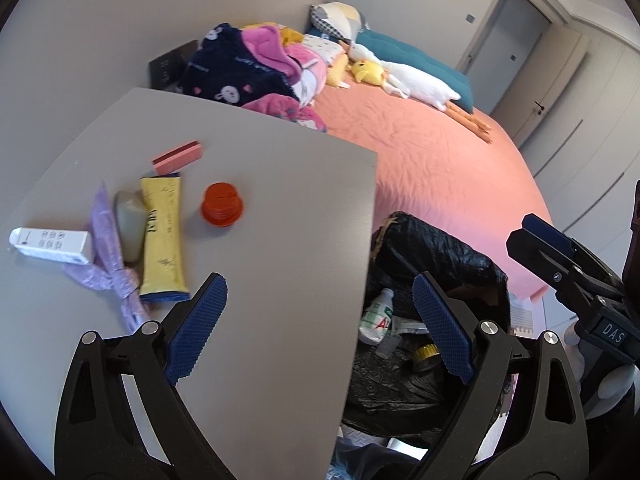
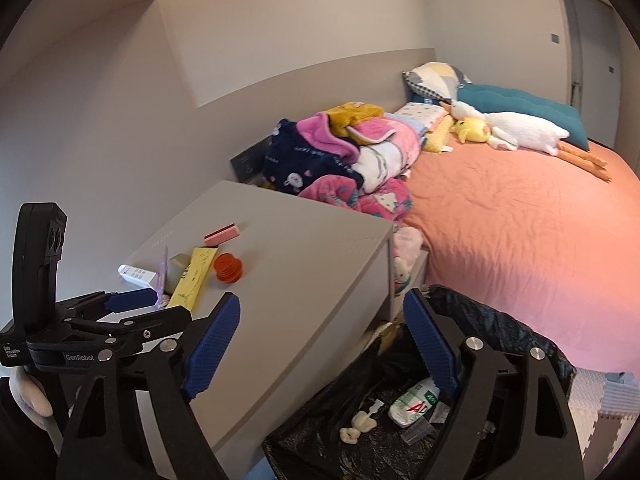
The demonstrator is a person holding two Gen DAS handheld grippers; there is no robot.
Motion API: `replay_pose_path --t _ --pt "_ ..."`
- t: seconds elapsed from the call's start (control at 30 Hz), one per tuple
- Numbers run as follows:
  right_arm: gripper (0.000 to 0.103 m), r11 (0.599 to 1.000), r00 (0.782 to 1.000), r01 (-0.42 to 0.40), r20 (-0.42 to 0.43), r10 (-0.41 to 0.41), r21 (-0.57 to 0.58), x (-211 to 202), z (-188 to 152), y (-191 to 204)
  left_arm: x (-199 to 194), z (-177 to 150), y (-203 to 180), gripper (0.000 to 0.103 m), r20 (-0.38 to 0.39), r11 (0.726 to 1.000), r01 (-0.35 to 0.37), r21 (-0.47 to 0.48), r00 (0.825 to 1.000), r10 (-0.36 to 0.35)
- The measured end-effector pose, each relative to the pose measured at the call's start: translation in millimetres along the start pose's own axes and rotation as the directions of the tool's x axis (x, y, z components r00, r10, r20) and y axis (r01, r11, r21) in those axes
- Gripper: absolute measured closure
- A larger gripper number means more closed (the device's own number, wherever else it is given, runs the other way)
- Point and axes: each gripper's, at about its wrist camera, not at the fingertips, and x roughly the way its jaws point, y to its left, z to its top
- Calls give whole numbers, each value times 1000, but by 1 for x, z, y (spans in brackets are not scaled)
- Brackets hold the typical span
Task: Collect trash
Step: 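Move both open grippers back over the table items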
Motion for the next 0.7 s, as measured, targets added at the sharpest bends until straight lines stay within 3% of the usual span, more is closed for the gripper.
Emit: replay_pose_path --t 0.2,0.3,0.37,0.7 --pt "31 997 997 -60 -42 58 -50 21 3 25 -10 -5 24 15 14 997 -53 -50 998 54" --pt "36 994 995 -81 -60 77 -67 29 3 35 -13 -7 39 22 8 994 -82 -78 996 83" --pt "40 992 993 -97 -77 91 -80 37 3 43 -14 -9 46 33 -1 991 -99 -93 995 100" --pt "52 981 982 -144 -137 126 -129 71 6 72 -13 -15 90 55 -38 963 -177 -202 984 173"
